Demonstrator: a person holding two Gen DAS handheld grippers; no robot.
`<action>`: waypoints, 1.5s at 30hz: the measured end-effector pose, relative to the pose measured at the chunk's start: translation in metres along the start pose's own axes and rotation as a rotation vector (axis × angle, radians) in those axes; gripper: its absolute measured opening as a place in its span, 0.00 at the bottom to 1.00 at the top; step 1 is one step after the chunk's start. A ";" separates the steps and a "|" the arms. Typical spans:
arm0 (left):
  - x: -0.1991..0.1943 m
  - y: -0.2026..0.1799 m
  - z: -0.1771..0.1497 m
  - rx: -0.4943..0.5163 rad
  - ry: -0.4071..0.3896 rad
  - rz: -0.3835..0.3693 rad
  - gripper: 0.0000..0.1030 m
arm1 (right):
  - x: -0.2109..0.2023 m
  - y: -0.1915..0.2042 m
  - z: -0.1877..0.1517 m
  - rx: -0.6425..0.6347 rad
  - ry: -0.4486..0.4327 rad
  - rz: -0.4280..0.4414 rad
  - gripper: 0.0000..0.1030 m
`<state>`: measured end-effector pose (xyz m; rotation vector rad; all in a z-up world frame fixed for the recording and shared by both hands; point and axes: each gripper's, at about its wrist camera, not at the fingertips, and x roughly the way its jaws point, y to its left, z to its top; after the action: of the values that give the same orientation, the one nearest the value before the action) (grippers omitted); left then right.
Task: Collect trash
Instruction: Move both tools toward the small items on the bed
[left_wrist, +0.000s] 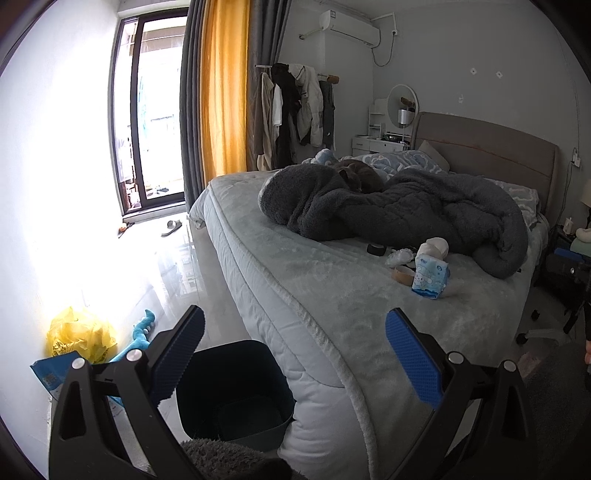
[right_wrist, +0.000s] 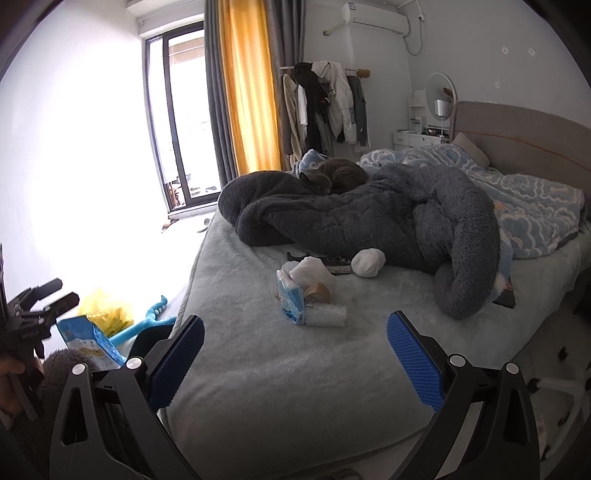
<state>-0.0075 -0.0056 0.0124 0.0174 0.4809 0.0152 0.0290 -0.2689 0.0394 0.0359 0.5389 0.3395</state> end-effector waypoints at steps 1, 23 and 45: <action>0.001 -0.003 0.000 0.013 -0.008 -0.003 0.97 | -0.001 0.000 0.002 0.011 -0.002 -0.002 0.97; 0.111 -0.048 0.023 0.043 0.050 -0.288 0.95 | 0.131 -0.050 0.039 0.024 0.149 0.106 0.97; 0.210 -0.140 0.023 0.241 0.159 -0.554 0.95 | 0.213 -0.080 0.050 0.142 0.295 0.265 0.97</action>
<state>0.1904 -0.1416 -0.0675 0.1191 0.6318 -0.5887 0.2500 -0.2722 -0.0333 0.1979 0.8531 0.5697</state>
